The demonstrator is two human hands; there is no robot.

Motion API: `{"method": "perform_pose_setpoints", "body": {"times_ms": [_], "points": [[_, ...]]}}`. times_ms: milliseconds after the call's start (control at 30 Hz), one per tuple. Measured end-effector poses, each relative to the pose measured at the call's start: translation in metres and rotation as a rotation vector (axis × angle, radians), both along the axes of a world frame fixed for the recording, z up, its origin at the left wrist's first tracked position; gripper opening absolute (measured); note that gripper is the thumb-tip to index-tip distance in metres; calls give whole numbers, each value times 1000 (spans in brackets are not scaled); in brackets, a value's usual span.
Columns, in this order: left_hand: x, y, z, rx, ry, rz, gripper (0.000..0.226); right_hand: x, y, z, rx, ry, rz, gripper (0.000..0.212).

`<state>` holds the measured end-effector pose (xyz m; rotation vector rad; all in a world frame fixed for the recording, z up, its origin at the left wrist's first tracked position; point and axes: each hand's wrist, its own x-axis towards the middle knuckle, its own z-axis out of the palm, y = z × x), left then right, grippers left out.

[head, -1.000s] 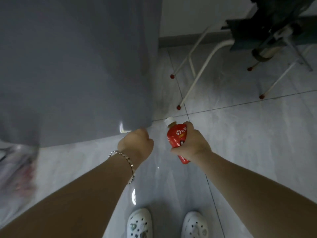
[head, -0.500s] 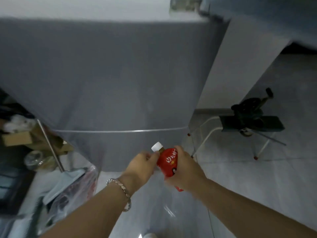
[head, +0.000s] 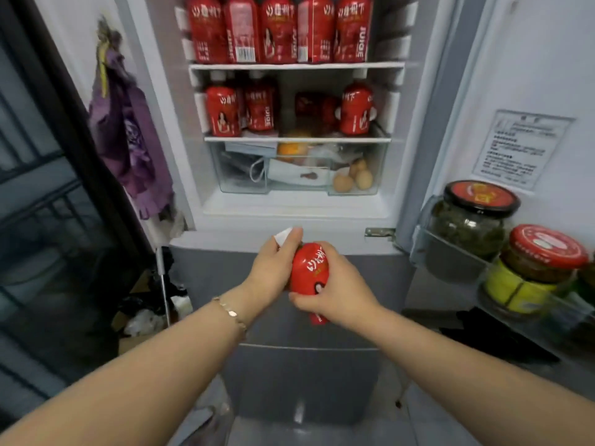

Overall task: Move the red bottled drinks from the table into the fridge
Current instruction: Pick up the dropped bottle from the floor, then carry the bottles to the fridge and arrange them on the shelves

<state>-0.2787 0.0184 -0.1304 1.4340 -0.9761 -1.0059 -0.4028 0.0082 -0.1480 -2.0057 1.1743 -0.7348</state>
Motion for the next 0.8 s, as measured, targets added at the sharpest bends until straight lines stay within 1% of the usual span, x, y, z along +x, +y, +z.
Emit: {"method": "perform_pose_setpoints", "body": {"times_ms": [67,133,200,267,300,400,433,500,533,600,633,800], "points": [[14,-5,23,-94,-38,20,29,13,-5,25,-31,-81,-16,73],[27,-8,43,-152,-3,20,26,27,-7,44,-60,-132,-34,76],[35,-11,56,-172,68,-7,32,38,-10,53,-89,-181,-32,78],[46,-18,66,-204,76,-55,45,52,-15,63,-109,-232,-52,76],[51,-23,70,-231,84,-77,47,58,-19,68,-117,-245,-61,74],[66,-38,84,-278,96,-47,38,78,-40,84,-179,-238,-81,59],[70,-45,88,-280,105,-41,37,83,-47,88,-202,-229,-94,59],[80,-63,98,-293,100,-45,37,98,-64,96,-270,-229,-137,66],[82,-68,103,-292,102,-44,33,102,-68,99,-301,-247,-156,69],[88,-88,117,-310,111,-29,21,113,-87,108,-342,-289,-175,70],[90,-95,124,-329,113,-30,21,116,-94,115,-365,-295,-187,68],[100,-141,162,-430,4,61,41,125,-141,155,-488,-306,-203,69]]}}
